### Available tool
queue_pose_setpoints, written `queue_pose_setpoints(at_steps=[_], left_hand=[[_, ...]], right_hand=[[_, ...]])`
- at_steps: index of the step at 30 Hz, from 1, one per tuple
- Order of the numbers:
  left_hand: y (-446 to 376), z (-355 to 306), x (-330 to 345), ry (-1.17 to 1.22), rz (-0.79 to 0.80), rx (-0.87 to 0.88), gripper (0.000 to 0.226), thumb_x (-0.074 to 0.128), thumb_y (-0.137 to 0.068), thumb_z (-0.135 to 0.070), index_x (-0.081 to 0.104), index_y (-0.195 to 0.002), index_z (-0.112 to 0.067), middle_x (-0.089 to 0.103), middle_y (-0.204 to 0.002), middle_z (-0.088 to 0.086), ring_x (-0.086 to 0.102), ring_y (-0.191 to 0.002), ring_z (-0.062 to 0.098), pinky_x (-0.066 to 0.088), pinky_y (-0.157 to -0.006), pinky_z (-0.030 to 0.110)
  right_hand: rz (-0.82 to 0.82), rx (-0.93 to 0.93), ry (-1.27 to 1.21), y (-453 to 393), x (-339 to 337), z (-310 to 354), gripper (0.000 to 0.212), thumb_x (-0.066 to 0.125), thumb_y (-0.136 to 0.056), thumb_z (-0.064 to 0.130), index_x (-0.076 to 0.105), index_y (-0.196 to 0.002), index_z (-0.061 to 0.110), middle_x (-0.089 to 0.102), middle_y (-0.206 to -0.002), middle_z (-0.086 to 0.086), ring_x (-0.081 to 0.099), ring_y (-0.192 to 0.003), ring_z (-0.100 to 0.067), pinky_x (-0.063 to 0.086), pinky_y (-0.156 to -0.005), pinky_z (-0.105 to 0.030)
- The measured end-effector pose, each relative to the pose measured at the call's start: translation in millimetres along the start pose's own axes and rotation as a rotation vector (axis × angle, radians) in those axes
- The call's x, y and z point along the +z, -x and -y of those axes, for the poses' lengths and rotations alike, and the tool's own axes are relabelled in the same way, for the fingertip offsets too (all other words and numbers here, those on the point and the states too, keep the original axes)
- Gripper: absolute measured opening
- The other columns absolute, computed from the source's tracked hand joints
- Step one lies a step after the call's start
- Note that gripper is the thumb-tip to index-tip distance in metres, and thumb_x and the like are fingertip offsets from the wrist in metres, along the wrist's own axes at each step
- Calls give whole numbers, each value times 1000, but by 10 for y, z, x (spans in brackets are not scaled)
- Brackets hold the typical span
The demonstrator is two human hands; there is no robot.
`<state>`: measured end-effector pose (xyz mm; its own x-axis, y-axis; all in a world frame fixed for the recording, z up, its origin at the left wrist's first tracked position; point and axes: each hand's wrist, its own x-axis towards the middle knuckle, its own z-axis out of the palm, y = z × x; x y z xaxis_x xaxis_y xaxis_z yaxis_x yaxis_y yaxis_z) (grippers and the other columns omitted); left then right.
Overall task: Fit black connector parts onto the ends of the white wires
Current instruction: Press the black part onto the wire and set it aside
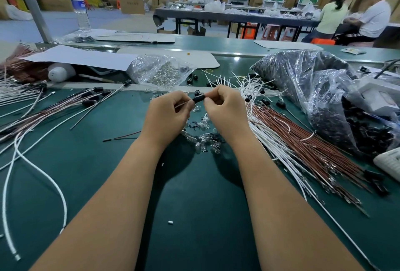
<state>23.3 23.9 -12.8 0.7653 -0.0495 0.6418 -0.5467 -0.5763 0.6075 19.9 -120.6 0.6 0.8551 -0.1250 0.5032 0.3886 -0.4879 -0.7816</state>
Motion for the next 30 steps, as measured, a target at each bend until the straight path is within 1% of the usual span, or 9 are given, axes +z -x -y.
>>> queue_pose_setpoints(at_steps=[4, 6, 9, 14, 17, 19, 22, 26, 30], left_hand=[[-12, 9, -20, 2, 8, -42, 7, 64, -90, -18, 64, -87, -12, 68, -68, -5, 66, -67, 16, 54, -69, 36], [-18, -8, -17, -25, 31, -61, 7, 61, -92, -21, 58, -88, -16, 63, -73, -9, 63, -70, 15, 49, -68, 31], [-33, -33, -10, -48, 50, -57, 6, 60, -93, -22, 54, -90, -20, 58, -82, -5, 55, -73, 14, 40, -66, 26], [-52, -40, -37, 92, 85, -92, 4, 67, -88, -13, 63, -91, -13, 60, -73, -9, 55, -67, 8, 45, -67, 24], [-69, -45, -38, 168, 82, -139, 3, 67, -87, -8, 66, -90, -9, 59, -67, -8, 51, -57, -4, 42, -59, 14], [-80, -45, -43, 214, 117, -174, 7, 64, -88, -5, 66, -89, -12, 57, -63, -4, 44, -49, -2, 36, -51, 12], [-82, -19, -70, 258, 197, -218, 16, 61, -90, -4, 66, -88, -19, 53, -66, 11, 38, -50, 11, 31, -46, 17], [-74, 30, -117, 313, 237, -242, 29, 60, -90, -3, 66, -83, -31, 52, -67, 9, 41, -60, 14, 33, -54, 24], [-60, 48, -60, 183, 155, -168, 16, 63, -89, -6, 71, -88, -20, 59, -69, 5, 47, -57, 14, 39, -56, 24]], right_hand=[[18, -20, 19, 30, 36, 14, 10, 70, -81, 10, 62, -76, 14, 59, -64, 7, 52, -56, -5, 46, -56, -21], [14, -26, 7, 28, 38, 20, 9, 73, -81, 12, 64, -78, 11, 61, -66, 6, 54, -58, -6, 47, -59, -22], [1, -34, -7, 24, 41, 27, 9, 73, -81, 12, 65, -79, 8, 63, -67, 4, 56, -61, -9, 48, -62, -27], [-7, -36, -11, 23, 19, 15, 11, 72, -82, 10, 63, -75, 10, 62, -65, 4, 54, -57, -7, 47, -58, -25], [-4, -37, -16, 19, 13, 7, 11, 73, -81, 10, 63, -76, 8, 63, -66, 2, 54, -57, -9, 46, -58, -26], [1, -29, -17, 13, 7, 0, 10, 73, -82, 10, 64, -77, 8, 62, -65, 3, 53, -56, -8, 46, -57, -25], [12, -16, -9, 3, -3, -24, 10, 73, -82, 11, 64, -78, 10, 61, -66, 5, 54, -57, -9, 49, -59, -29], [45, 13, -25, -3, 5, -38, 11, 75, -81, 12, 66, -87, 14, 64, -72, 3, 59, -64, -9, 52, -63, -27], [88, 50, -176, -9, 13, 6, 11, 72, -82, 4, 69, -90, 11, 69, -78, -3, 63, -68, -9, 52, -67, -22]])
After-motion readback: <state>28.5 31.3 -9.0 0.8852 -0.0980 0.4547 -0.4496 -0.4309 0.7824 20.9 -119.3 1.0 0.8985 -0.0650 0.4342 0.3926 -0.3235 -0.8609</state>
